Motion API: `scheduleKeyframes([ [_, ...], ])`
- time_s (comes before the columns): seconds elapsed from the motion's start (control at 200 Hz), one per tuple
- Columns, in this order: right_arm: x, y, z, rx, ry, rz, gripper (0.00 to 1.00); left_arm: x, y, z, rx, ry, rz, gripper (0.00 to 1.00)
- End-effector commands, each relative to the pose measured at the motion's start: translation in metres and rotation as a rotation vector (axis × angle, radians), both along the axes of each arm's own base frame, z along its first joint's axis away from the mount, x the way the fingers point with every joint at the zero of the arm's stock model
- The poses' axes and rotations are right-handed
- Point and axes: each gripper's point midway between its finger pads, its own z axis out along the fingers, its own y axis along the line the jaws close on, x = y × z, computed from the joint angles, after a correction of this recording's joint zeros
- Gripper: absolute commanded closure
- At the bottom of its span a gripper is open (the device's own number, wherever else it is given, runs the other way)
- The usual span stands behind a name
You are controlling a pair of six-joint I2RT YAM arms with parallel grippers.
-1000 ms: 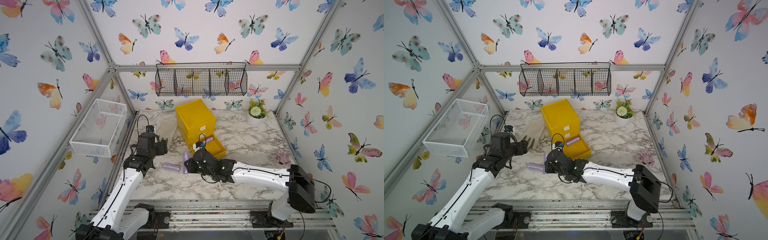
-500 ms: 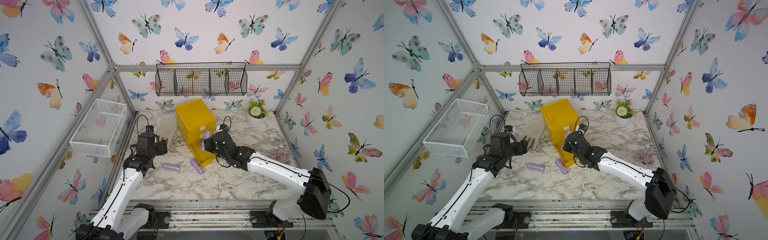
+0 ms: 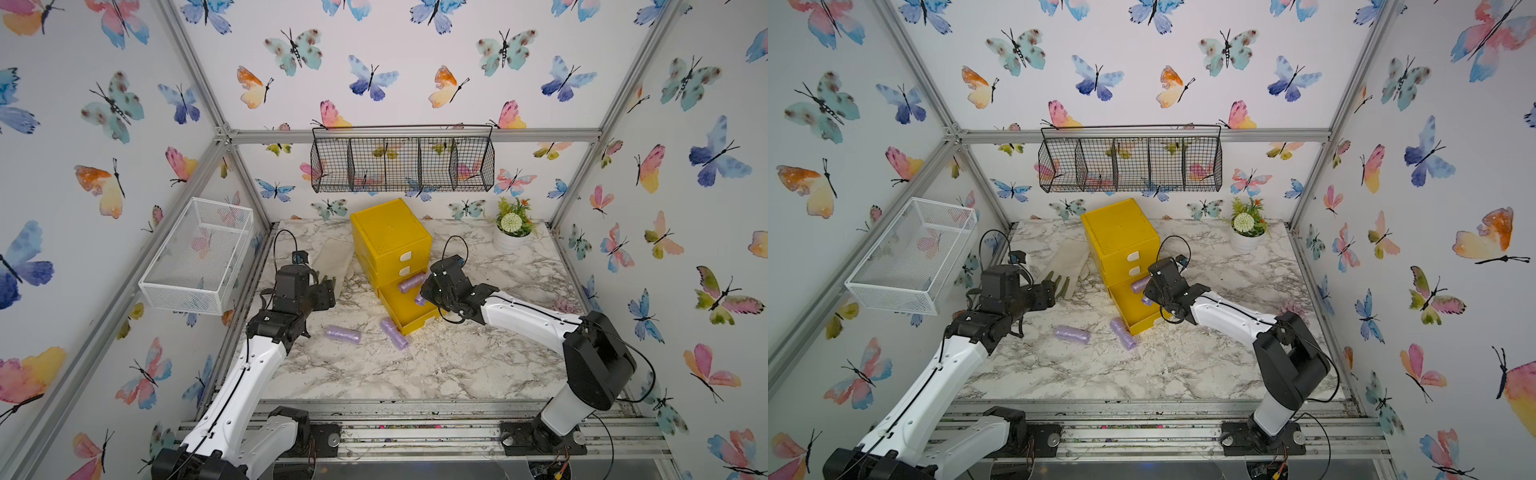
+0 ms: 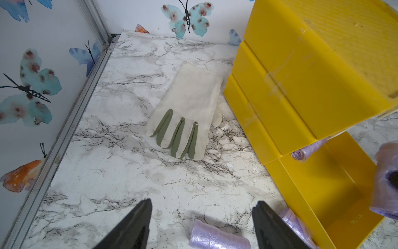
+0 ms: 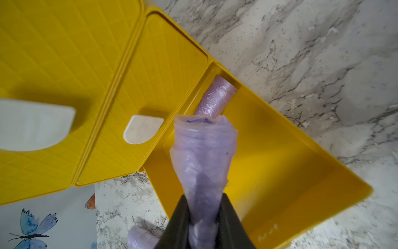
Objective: Sort the rolls of trash bags by color and place them into the drawer
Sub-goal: Place the roll of trash bags in the drawer.
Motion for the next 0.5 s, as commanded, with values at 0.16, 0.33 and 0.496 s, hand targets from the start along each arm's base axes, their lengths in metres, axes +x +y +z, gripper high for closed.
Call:
scheduleKeyframes([
  [0.16, 0.017, 0.013, -0.018, 0.087, 0.052, -0.021, 0.74, 0.0, 0.0, 0.0, -0.009, -0.008, -0.007, 0.22],
  [0.33, 0.025, 0.015, -0.035, 0.093, 0.092, -0.041, 0.73, 0.0, 0.0, 0.0, -0.011, -0.01, -0.006, 0.22],
  [0.496, 0.036, 0.018, -0.042, 0.098, 0.103, -0.059, 0.71, 0.0, 0.0, 0.001, -0.012, -0.011, -0.009, 0.22],
])
